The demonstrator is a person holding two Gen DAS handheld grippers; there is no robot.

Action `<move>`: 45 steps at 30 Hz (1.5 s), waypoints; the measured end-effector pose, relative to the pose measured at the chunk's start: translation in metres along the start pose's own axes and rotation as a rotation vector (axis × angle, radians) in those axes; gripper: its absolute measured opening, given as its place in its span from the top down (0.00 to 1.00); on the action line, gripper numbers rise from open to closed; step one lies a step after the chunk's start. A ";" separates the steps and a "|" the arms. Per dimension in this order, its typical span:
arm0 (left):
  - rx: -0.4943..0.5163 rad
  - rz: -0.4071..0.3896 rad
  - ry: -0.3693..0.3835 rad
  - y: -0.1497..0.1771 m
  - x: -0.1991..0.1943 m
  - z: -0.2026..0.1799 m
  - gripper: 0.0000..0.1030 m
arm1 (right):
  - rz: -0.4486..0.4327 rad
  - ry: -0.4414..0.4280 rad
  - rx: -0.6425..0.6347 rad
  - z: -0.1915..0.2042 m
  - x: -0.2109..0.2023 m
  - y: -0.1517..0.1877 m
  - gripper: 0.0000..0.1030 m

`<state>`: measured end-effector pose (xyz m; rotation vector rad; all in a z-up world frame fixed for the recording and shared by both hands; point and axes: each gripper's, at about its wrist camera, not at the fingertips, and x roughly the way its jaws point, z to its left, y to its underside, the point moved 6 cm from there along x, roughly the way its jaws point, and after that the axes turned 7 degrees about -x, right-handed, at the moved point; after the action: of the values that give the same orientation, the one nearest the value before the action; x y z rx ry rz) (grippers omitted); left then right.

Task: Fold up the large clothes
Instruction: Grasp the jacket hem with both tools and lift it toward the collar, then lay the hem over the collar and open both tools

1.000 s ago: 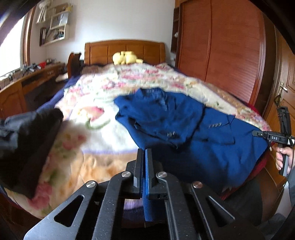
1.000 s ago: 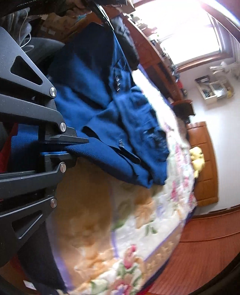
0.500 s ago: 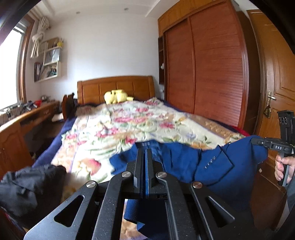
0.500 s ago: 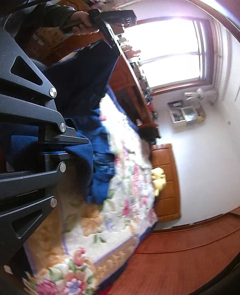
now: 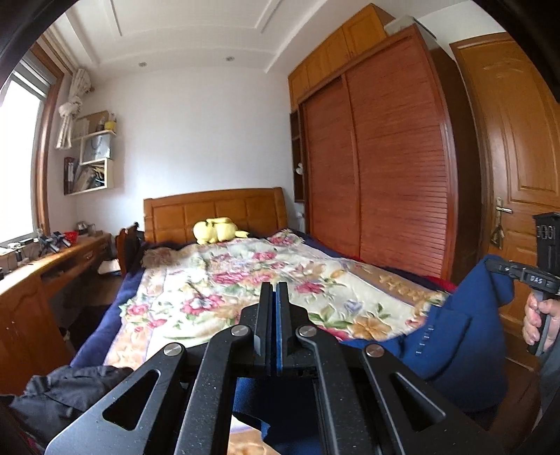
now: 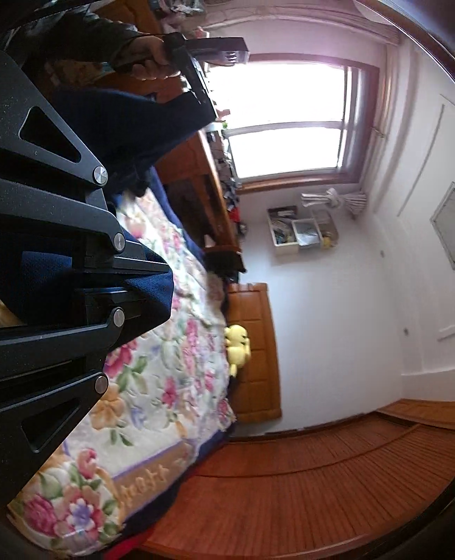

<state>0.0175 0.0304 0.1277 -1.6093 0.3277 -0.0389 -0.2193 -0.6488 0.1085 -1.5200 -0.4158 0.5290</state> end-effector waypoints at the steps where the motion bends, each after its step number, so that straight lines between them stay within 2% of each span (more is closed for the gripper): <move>1: -0.008 0.005 -0.008 0.000 0.006 0.006 0.98 | 0.000 0.012 -0.006 -0.003 0.000 0.000 0.96; 5: -0.027 0.061 -0.059 0.021 0.039 0.029 0.98 | 0.071 0.056 -0.014 -0.019 0.031 0.017 0.96; 9: -0.058 0.154 -0.092 0.056 0.085 0.051 0.98 | 0.202 0.101 -0.006 -0.047 0.089 0.058 0.96; 13: -0.065 0.227 -0.136 0.084 0.139 0.071 0.98 | 0.283 0.132 0.009 -0.072 0.148 0.092 0.96; 18: -0.051 0.259 -0.164 0.083 0.178 0.077 0.98 | 0.304 0.169 0.034 -0.099 0.210 0.095 0.96; 23: -0.042 0.271 -0.192 0.072 0.212 0.083 0.98 | 0.309 0.197 0.023 -0.099 0.262 0.080 0.96; 25: -0.042 0.286 -0.193 0.067 0.227 0.086 0.98 | 0.323 0.190 0.025 -0.100 0.275 0.084 0.96; 28: -0.026 0.315 -0.196 0.069 0.247 0.090 0.98 | 0.362 0.178 0.011 -0.097 0.285 0.091 0.96; 33: -0.017 0.373 -0.198 0.089 0.274 0.097 0.98 | 0.467 0.158 0.020 -0.102 0.326 0.113 0.96; 36: -0.016 0.403 -0.200 0.100 0.284 0.099 0.98 | 0.550 0.159 0.011 -0.096 0.339 0.133 0.90; 38: -0.026 0.427 -0.186 0.110 0.286 0.099 0.98 | 0.608 0.172 -0.029 -0.091 0.346 0.146 0.81; 41: -0.021 0.450 -0.173 0.124 0.287 0.096 0.94 | 0.638 0.177 -0.075 -0.080 0.350 0.152 0.64; 42: -0.018 0.455 -0.169 0.127 0.286 0.095 0.91 | 0.646 0.184 -0.081 -0.078 0.349 0.154 0.54; 43: -0.018 0.462 -0.163 0.133 0.284 0.093 0.88 | 0.647 0.188 -0.082 -0.076 0.348 0.153 0.49; 45: -0.018 0.480 -0.156 0.143 0.279 0.089 0.84 | 0.635 0.183 -0.068 -0.074 0.344 0.150 0.46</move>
<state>0.2781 0.0478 -0.0679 -1.5048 0.5842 0.4545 0.0953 -0.5185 -0.0660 -1.7453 0.2092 0.8626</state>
